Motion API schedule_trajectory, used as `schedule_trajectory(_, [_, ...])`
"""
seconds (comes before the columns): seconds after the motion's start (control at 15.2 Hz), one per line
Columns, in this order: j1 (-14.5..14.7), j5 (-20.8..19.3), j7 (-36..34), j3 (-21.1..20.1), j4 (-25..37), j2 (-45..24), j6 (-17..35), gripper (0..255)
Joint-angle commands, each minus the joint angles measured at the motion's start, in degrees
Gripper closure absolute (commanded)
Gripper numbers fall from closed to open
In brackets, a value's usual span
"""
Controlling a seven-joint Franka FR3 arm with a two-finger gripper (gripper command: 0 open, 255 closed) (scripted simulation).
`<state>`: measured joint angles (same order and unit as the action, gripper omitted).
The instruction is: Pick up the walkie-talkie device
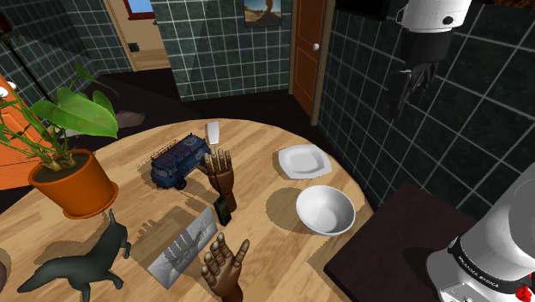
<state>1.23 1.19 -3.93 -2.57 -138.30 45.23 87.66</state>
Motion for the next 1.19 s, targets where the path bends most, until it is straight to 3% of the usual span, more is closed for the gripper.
schedule_trajectory(0.0, [0.0, 0.0, 0.0, 0.0, 0.0, 0.0, 0.0, 0])
schedule_trajectory(0.53, [2.1, 6.2, -11.7, -9.5, -7.6, -2.8, 16.5, 0])
schedule_trajectory(1.12, [1.8, 8.4, -25.9, -21.9, -8.6, -15.1, 36.7, 0])
